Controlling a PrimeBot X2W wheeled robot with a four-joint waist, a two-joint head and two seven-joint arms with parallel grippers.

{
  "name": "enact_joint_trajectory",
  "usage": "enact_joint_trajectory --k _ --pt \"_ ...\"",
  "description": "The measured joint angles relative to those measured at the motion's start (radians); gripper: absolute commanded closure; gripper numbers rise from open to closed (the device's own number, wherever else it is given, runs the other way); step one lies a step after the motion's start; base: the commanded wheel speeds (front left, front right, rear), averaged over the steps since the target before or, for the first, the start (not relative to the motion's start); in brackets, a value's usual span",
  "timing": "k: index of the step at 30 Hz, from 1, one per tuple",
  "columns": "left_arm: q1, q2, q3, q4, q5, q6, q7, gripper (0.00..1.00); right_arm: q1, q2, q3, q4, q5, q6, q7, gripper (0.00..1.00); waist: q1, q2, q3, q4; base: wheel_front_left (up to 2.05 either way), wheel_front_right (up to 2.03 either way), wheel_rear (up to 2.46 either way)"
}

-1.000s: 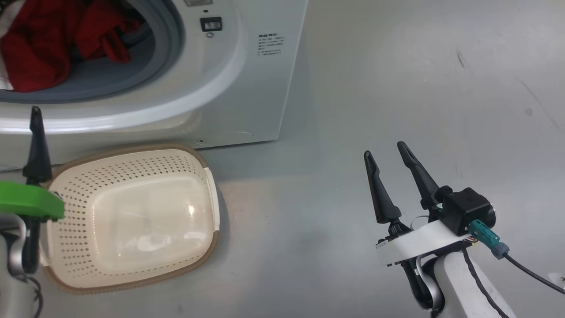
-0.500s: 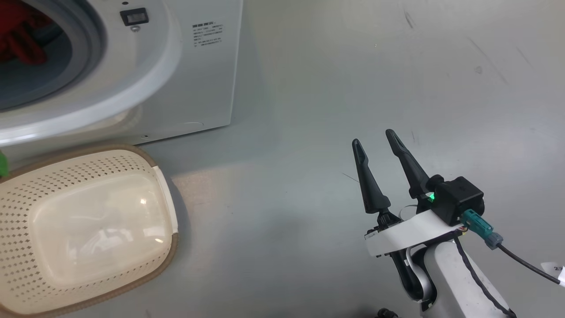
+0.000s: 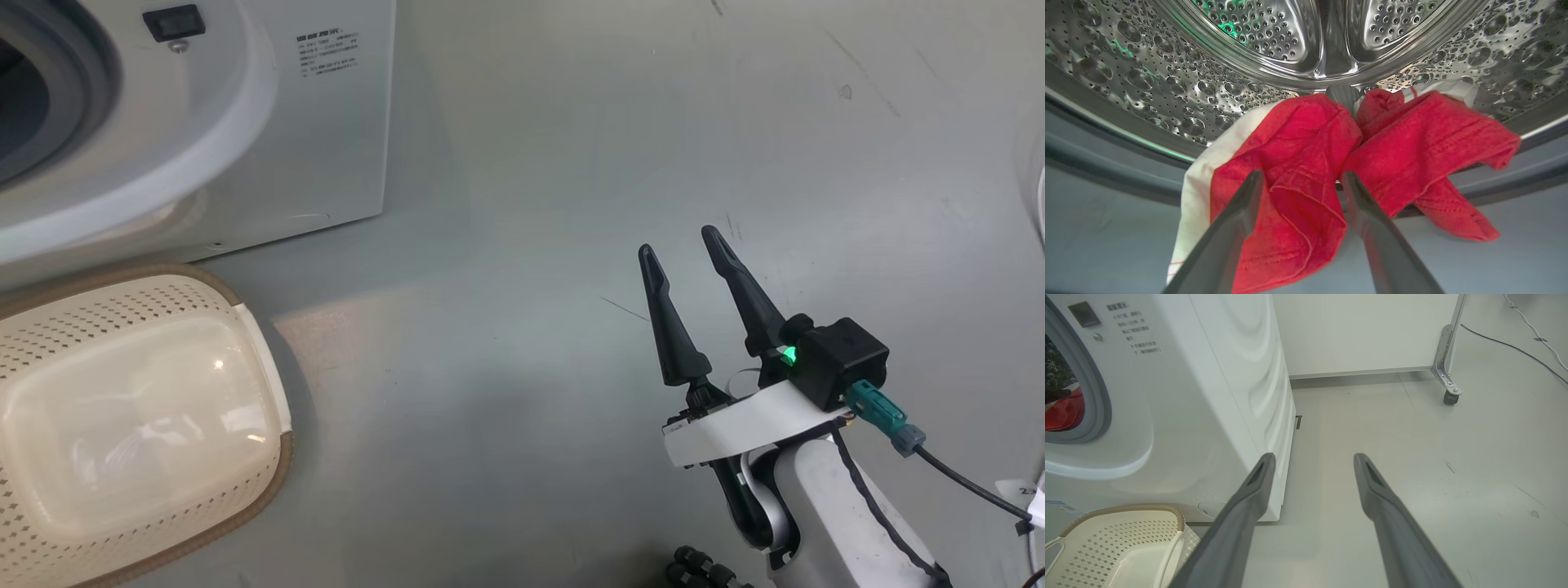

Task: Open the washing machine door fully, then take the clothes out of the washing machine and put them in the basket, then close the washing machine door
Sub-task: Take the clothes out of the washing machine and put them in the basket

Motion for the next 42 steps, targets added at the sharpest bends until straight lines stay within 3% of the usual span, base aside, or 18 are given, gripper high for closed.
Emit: enact_joint_trajectory --k 9,36,37,38,39,42 --pt "-0.063 0.063 -0.016 0.069 0.051 0.012 0.048 0.00 -0.019 0.000 0.020 -0.005 0.008 -0.014 0.000 0.00 0.0000 0.0000 0.031 -0.022 0.00 0.00 0.00" --pt "-0.219 0.083 -0.063 0.223 0.086 0.033 0.139 0.00 -0.041 0.001 0.045 -0.013 0.018 -0.035 0.000 0.00 0.0000 0.0000 0.073 -0.039 0.00 0.00 0.00" --pt "-0.222 0.083 -0.065 0.226 0.088 0.033 0.144 0.29 -0.042 0.001 0.046 -0.013 0.018 -0.035 0.000 0.00 0.0000 0.0000 0.073 -0.038 0.00 0.00 0.00" --pt "-0.224 0.083 -0.065 0.230 0.090 0.033 0.145 0.73 -0.044 0.001 0.046 -0.013 0.018 -0.035 0.000 0.00 -0.0001 0.0000 0.073 -0.038 0.00 0.00 0.00" --pt "-0.224 0.083 -0.065 0.234 0.090 0.033 0.145 1.00 -0.046 0.001 0.046 -0.013 0.018 -0.035 0.000 0.00 0.0000 0.0000 0.073 -0.038 0.00 0.00 0.00" --pt "-0.234 0.083 -0.066 0.247 0.090 0.033 0.145 1.00 -0.051 0.001 0.046 -0.013 0.018 -0.035 0.000 0.00 0.0000 0.0000 0.073 -0.037 0.00 0.00 0.00"
